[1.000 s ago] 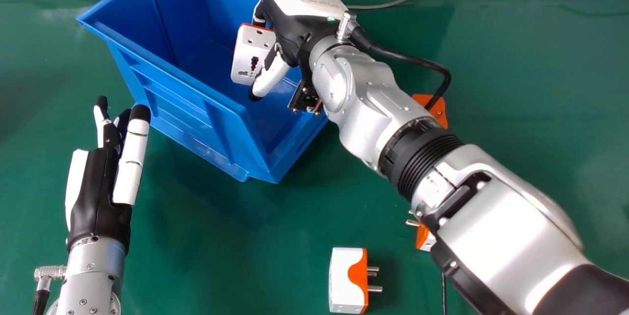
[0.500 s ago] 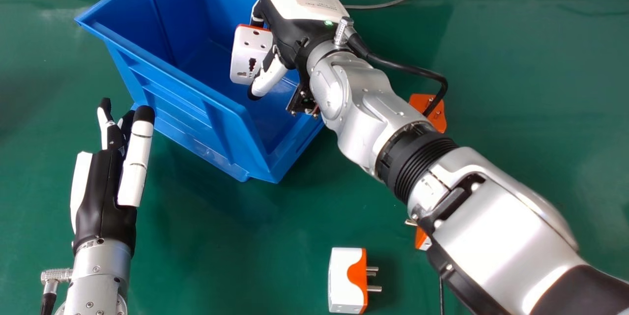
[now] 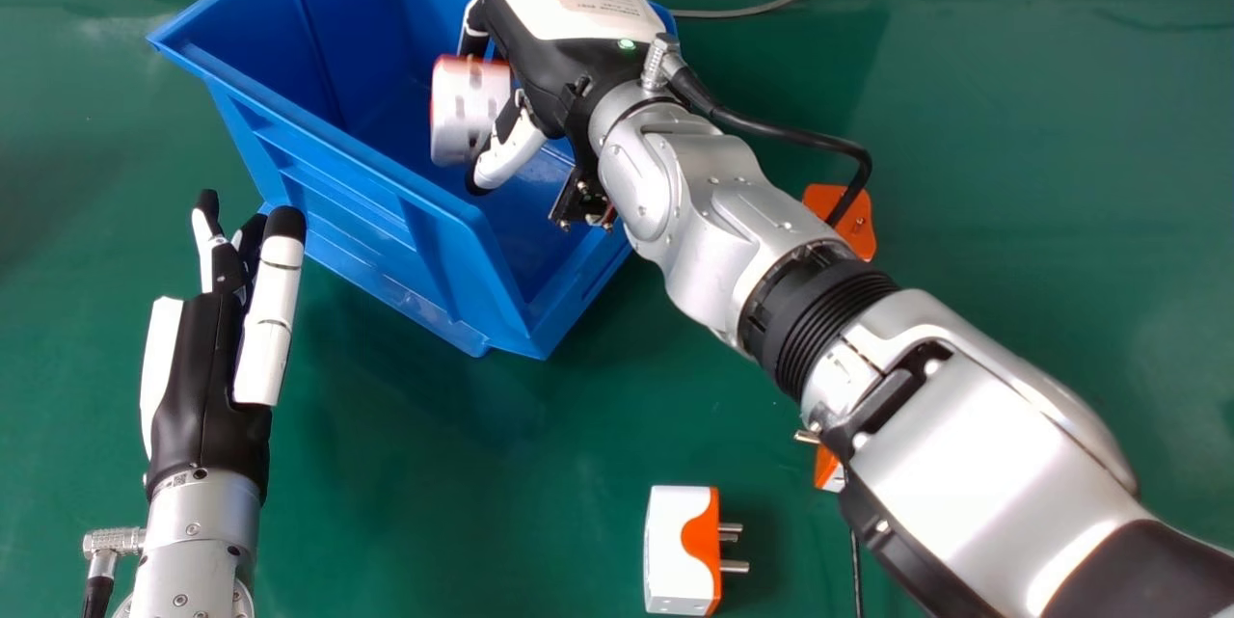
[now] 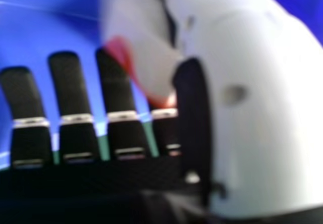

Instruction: Pick all objects and put in blue box

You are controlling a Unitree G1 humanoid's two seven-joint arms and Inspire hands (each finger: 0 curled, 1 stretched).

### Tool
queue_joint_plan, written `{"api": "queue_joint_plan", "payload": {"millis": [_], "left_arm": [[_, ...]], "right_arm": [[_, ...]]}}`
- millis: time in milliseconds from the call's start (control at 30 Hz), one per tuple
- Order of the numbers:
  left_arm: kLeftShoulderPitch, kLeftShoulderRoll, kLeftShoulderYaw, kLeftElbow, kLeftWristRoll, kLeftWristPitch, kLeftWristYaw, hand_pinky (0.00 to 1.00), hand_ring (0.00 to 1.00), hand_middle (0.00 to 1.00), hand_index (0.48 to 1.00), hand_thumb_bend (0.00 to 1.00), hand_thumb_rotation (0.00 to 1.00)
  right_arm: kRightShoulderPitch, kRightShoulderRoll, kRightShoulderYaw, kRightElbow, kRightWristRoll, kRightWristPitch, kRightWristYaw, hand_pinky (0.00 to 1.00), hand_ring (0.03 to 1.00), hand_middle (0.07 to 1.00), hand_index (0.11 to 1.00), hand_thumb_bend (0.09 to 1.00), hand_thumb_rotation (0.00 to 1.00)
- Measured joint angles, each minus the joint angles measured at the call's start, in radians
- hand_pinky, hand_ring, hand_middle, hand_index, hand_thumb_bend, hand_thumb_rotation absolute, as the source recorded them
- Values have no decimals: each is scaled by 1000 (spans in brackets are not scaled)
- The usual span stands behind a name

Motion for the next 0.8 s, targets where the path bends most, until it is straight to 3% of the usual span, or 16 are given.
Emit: {"api": "queue_joint_plan", "payload": {"millis": [100, 333, 800], "left_arm": [[0, -1, 0, -7, -3, 2, 0, 993, 991, 978, 978, 614, 983], [0, -11, -3, -13, -10, 13, 0, 993, 992, 978, 978, 618, 973], [-3, -11, -6, -13, -1, 18, 1, 995, 996, 981, 979, 616, 970]], "right_arm": [[2, -3, 3, -1, -1, -3, 0, 760, 955, 965, 960, 553, 366], [8, -9, 9, -2, -1, -6, -2, 792, 993, 995, 994, 576, 402], [48, -36, 1, -77, 4, -18, -1, 818, 1000, 1000, 1000, 584, 395]]}}
